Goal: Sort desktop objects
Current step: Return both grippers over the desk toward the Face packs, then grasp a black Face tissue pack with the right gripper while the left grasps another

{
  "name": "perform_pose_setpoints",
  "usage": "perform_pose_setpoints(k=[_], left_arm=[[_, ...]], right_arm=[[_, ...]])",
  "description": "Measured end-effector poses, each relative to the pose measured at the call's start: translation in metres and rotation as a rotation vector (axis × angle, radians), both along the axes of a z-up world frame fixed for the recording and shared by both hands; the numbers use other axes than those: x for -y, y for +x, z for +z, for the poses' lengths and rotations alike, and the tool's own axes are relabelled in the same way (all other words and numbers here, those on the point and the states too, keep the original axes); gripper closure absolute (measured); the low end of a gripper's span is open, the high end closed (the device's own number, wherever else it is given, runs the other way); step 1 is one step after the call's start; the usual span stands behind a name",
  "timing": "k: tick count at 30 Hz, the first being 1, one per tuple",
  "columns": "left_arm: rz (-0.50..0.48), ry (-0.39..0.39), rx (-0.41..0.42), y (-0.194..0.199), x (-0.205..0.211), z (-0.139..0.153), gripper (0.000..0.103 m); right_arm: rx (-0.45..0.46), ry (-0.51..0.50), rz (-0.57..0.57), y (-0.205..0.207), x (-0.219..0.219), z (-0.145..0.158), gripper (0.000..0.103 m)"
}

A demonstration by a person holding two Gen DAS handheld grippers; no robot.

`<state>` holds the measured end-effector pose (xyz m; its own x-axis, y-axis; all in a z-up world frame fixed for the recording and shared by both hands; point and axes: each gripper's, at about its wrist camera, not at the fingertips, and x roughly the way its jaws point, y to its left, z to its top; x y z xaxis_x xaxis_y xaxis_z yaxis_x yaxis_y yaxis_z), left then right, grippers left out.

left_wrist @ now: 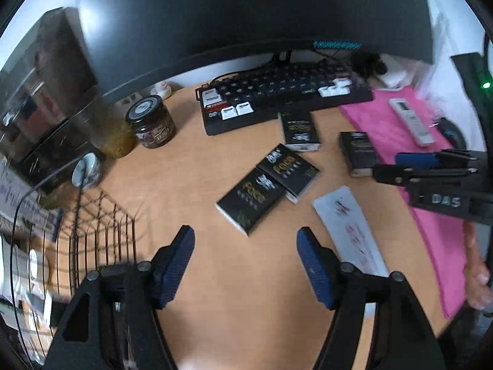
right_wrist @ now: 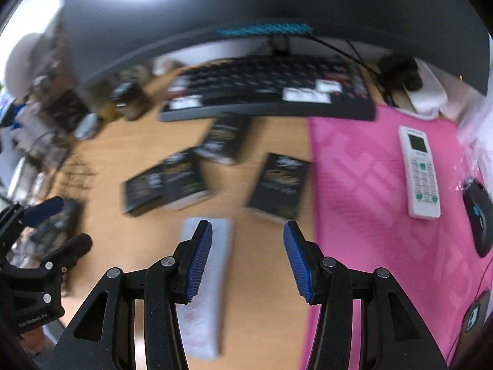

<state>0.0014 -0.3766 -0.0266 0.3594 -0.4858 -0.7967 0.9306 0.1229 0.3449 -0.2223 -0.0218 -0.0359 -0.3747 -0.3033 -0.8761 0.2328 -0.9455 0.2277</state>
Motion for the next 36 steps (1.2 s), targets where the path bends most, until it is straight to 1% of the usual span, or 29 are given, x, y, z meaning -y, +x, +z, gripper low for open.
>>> perform_pose_setpoints(k=[2, 7, 15, 19, 23, 24, 25, 26, 27, 28, 31, 36], left_arm=[[0.000, 0.018, 0.014, 0.002, 0.015, -0.010, 0.030], [0.004, 0.055, 0.012, 0.010, 0.037, -0.025, 0.030], [-0.001, 0.076, 0.009, 0.017, 0.059, -0.039, 0.030], [0.005, 0.091, -0.013, 0.023, 0.067, -0.048, 0.029], [0.003, 0.108, -0.017, 0.024, 0.067, -0.056, 0.030], [0.004, 0.112, -0.017, 0.024, 0.066, -0.057, 0.031], [0.008, 0.110, -0.034, 0.024, 0.065, -0.057, 0.037], [0.005, 0.114, -0.058, 0.025, 0.063, -0.057, 0.040], [0.002, 0.119, -0.075, 0.025, 0.063, -0.056, 0.047], [0.001, 0.124, -0.084, 0.025, 0.061, -0.056, 0.050], [0.005, 0.135, -0.075, 0.020, 0.051, -0.057, 0.051], [0.016, 0.158, -0.092, 0.010, 0.017, -0.059, 0.051]], right_arm=[[0.014, -0.006, -0.007, -0.013, -0.004, -0.009, 0.054], [0.040, -0.024, -0.019, -0.037, -0.005, -0.023, 0.054], [0.063, -0.011, 0.009, -0.053, 0.014, -0.037, 0.053], [0.052, 0.012, 0.021, -0.054, 0.021, -0.038, 0.053], [0.046, 0.023, 0.044, -0.047, 0.024, -0.036, 0.055], [0.048, 0.020, 0.046, -0.045, 0.023, -0.036, 0.055], [0.049, 0.016, 0.047, -0.042, 0.022, -0.036, 0.055], [0.049, 0.014, 0.048, -0.040, 0.023, -0.036, 0.055], [0.049, 0.014, 0.049, -0.038, 0.022, -0.036, 0.055], [0.049, 0.014, 0.049, -0.034, 0.022, -0.036, 0.055], [0.053, 0.002, 0.056, -0.020, 0.018, -0.035, 0.055], [0.059, -0.017, 0.062, 0.017, 0.005, -0.034, 0.055]])
